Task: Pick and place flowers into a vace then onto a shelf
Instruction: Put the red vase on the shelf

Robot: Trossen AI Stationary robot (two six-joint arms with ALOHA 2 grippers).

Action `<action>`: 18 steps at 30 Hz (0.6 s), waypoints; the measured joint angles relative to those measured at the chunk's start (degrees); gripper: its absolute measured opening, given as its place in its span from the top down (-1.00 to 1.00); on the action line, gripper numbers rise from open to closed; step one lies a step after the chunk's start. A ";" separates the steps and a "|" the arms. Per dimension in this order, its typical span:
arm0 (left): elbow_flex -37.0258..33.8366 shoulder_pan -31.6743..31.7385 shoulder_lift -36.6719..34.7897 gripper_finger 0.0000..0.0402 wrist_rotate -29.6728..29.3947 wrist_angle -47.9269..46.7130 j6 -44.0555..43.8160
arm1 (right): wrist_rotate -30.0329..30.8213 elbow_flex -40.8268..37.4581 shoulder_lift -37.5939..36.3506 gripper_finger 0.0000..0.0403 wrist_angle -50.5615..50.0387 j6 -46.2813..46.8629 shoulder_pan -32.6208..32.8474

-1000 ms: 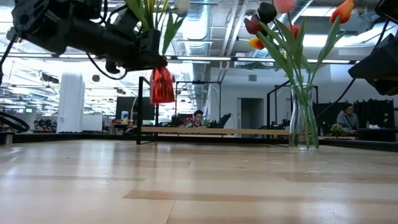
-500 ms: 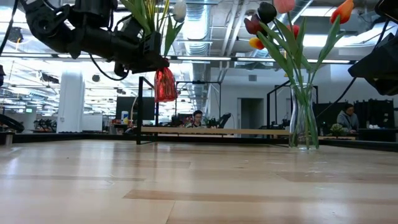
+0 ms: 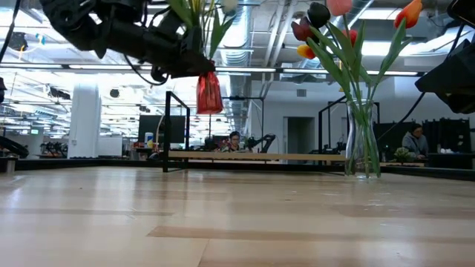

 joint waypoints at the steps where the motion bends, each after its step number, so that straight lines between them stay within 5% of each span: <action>1: 0.70 -0.04 0.00 0.35 -0.59 -1.08 -0.29 | 0.02 0.00 0.00 1.00 0.00 0.00 0.00; 18: 1.45 -9.97 1.10 0.35 -26.60 1.09 -6.71 | -0.30 0.00 0.00 1.00 -0.50 -0.04 0.02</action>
